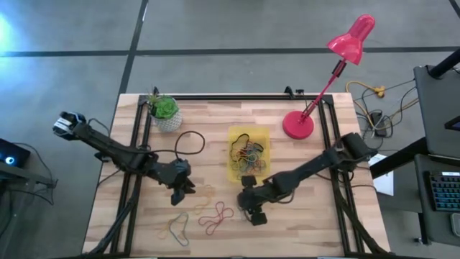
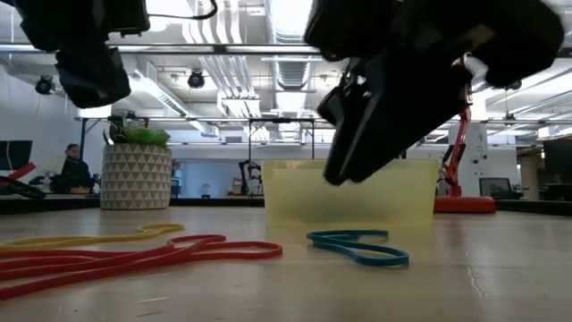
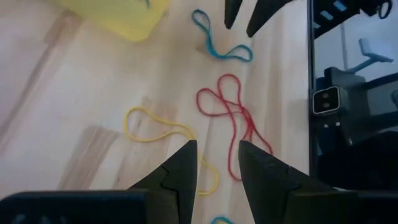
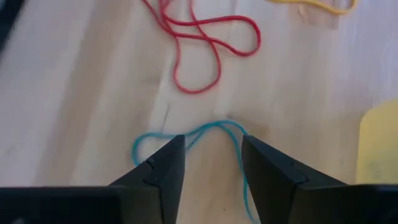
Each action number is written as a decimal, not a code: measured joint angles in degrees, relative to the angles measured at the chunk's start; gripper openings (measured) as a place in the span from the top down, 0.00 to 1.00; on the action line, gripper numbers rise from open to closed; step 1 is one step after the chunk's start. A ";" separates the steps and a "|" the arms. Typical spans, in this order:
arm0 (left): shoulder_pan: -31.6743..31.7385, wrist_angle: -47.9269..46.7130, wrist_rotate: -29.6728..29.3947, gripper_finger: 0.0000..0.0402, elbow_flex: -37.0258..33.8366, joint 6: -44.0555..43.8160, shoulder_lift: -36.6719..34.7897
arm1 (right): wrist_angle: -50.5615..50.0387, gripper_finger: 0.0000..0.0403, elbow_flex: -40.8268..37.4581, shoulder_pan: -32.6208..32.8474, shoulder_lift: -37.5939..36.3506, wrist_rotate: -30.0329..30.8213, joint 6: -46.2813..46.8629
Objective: Pick and place rubber bands into bin
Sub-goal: Put the right blue rubber band into the bin
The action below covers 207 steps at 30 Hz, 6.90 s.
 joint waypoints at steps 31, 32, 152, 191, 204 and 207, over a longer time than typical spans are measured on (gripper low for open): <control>-0.76 9.49 -2.12 0.75 -1.61 1.95 6.63 | -14.54 0.65 7.87 -2.72 5.86 -2.79 3.55; -0.76 9.48 -2.12 0.75 -1.61 1.93 6.76 | -14.22 0.66 7.91 -2.72 5.83 -3.37 2.94; -0.78 10.81 -2.32 0.75 -5.65 4.97 6.78 | -23.80 0.53 14.23 1.10 8.25 6.83 64.75; -1.11 10.92 -1.61 0.75 -5.61 7.57 6.73 | -23.31 0.50 17.89 -0.89 14.47 0.85 60.24; -1.13 10.88 -1.40 0.75 -5.59 7.59 6.73 | -32.17 0.50 18.43 -0.75 14.42 -1.71 55.65; -1.13 10.89 -1.25 0.75 -5.59 7.59 6.73 | -33.52 0.50 18.41 -0.75 14.42 -1.69 54.49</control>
